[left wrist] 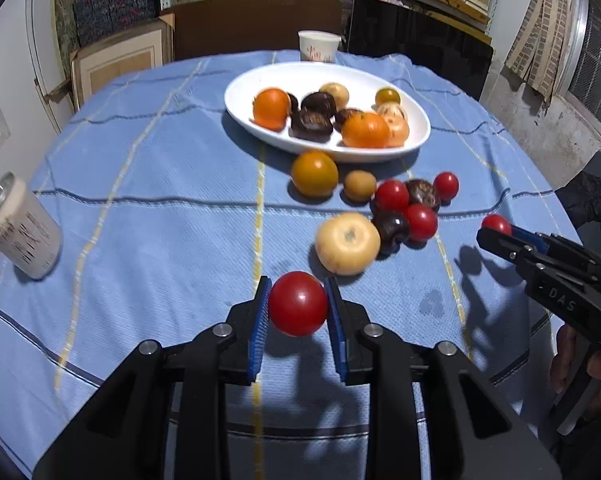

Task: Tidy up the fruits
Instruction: 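Carry both tomatoes onto the white plate and open both tools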

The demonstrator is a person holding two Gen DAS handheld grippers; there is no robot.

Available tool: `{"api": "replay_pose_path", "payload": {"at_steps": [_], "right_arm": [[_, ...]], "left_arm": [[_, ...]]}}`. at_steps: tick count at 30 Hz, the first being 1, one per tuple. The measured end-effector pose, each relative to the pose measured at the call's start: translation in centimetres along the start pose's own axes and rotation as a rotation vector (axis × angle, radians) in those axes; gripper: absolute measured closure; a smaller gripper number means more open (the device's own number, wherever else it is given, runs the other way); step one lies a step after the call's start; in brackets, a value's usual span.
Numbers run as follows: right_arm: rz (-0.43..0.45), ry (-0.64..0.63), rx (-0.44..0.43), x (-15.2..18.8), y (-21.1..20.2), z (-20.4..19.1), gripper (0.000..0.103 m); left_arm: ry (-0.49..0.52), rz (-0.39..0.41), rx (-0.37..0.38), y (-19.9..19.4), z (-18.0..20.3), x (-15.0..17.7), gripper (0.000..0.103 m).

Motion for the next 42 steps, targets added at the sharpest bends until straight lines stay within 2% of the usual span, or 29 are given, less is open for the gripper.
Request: {"api": "replay_pose_path", "payload": {"at_steps": [6, 14, 18, 24, 29, 32, 34, 35, 36, 37, 38, 39, 42], "right_arm": [[0.035, 0.022, -0.065, -1.1, -2.2, -0.7, 0.074], [0.072, -0.081, -0.072, -6.4, -3.2, -1.3, 0.073], [0.043, -0.113, -0.054, -9.7, -0.6, -1.7, 0.073], [0.001, -0.045, -0.118, -13.5, 4.4, -1.7, 0.073], [-0.051, 0.002, -0.121, -14.4, 7.9, -1.8, 0.072], [-0.057, 0.02, -0.129, -14.6, 9.1, -1.6, 0.072], [-0.05, 0.03, -0.115, -14.8, 9.5, -1.4, 0.058], [-0.043, 0.035, -0.105, -14.9, 9.6, -1.2, 0.047], [-0.035, 0.046, -0.099, -15.0, 9.5, -0.9, 0.04], [-0.023, 0.067, -0.111, -15.0, 9.3, -0.5, 0.04], [-0.019, 0.084, -0.126, -14.9, 9.0, -0.2, 0.04], [-0.023, 0.096, -0.138, -14.8, 8.7, 0.1, 0.04], [-0.032, 0.11, -0.164, -14.0, 7.5, 0.7, 0.038]], "left_arm": [[0.02, 0.038, 0.021, -1.5, -0.5, -2.4, 0.077], [0.06, 0.098, 0.034, -1.9, -0.1, -8.1, 0.077], [0.048, 0.086, 0.076, 0.3, 0.0, -11.2, 0.077], [0.073, 0.05, 0.065, 5.1, 1.6, -15.1, 0.077], [0.084, 0.032, 0.019, 8.2, 1.9, -16.6, 0.077], [0.08, 0.012, 0.019, 9.4, 1.5, -16.6, 0.077], [0.06, 0.0, 0.001, 10.2, 1.0, -16.6, 0.076], [0.044, 0.0, -0.004, 10.3, 0.6, -16.7, 0.07], [0.022, 0.01, -0.011, 10.2, 0.2, -16.7, 0.057], [-0.007, 0.035, -0.021, 9.9, -0.4, -16.7, 0.049], [-0.022, 0.054, -0.025, 9.4, -0.7, -16.6, 0.035], [-0.029, 0.072, -0.025, 8.9, -0.8, -16.5, 0.03], [-0.027, 0.1, -0.023, 7.3, -1.2, -16.4, 0.026]]}}
Point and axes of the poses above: each gripper's, at about its wrist camera, not at the fingertips, and y roughly the way its jaws point, z to its right, x to its underside, the point moved 3 cm from there along y, roughly the way its jaws point, and after that the axes turned 3 degrees about y, right-handed, at the moved point
